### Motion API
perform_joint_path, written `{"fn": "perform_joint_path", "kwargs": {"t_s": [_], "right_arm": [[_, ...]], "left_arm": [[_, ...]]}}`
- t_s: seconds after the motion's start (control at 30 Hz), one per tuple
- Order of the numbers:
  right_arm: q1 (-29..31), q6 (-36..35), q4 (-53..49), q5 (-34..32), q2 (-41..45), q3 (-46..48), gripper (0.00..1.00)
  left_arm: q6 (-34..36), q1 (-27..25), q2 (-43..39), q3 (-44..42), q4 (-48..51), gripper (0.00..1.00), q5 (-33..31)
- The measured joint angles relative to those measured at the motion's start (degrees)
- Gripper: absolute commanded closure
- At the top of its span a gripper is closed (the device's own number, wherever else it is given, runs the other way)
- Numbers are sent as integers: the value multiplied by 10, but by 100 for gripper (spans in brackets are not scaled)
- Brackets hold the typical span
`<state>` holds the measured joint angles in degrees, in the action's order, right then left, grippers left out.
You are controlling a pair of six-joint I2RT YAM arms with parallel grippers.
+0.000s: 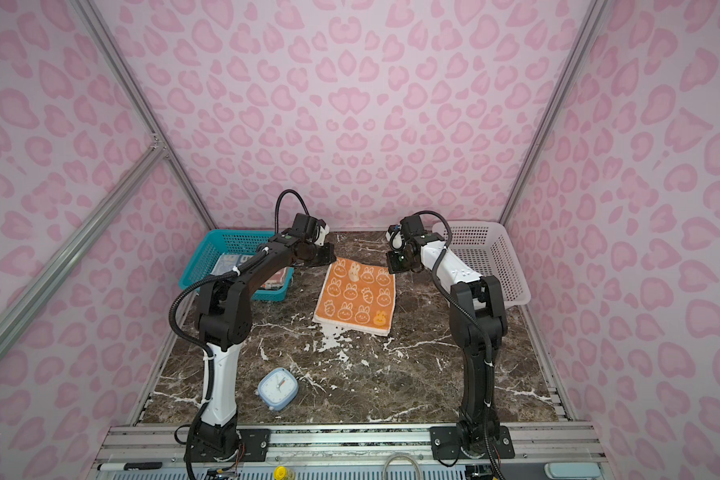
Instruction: Fold and stack the towels
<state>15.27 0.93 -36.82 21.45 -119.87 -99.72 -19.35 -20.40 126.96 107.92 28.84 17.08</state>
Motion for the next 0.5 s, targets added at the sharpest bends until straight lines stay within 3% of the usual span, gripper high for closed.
{"fn": "perform_joint_path", "kwargs": {"t_s": [0.5], "right_arm": [[32,1,38,-9,108,180,100]], "left_arm": [[14,0,-62,-186,-36,97,-24]]}}
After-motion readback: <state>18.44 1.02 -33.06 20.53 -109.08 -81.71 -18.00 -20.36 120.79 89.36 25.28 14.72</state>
